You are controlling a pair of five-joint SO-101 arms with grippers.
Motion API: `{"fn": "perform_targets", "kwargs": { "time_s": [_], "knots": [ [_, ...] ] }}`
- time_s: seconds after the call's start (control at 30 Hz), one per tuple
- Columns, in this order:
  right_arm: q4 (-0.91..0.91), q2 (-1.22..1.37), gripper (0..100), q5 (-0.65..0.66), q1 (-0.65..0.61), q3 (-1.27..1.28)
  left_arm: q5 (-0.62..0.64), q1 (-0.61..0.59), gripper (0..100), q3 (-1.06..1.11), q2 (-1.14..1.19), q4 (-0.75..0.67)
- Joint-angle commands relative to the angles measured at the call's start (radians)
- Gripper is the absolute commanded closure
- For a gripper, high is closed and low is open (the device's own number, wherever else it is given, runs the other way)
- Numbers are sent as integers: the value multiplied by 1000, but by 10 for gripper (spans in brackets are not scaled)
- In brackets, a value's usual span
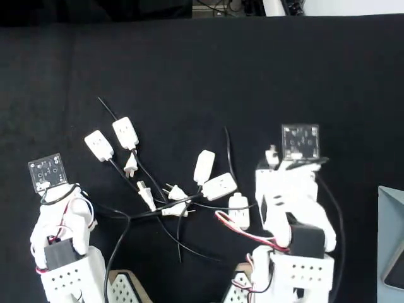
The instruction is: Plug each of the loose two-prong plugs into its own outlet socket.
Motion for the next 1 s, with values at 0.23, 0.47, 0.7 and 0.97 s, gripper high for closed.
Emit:
{"fn": "perform_targets", "kwargs": {
  "time_s": [0.23,0.47,0.7,0.97],
  "knots": [
    [9,-41,861,-97,172,25,-6,-8,970,-4,-3,-20],
    [58,45,857,-138,189,-54,-6,-8,970,-4,-3,-20],
    [61,430,856,-196,193,-280,-6,-8,970,-4,-3,-20],
    [213,763,856,-196,193,-564,-6,-10,970,-4,-3,-20]
  ]
}}
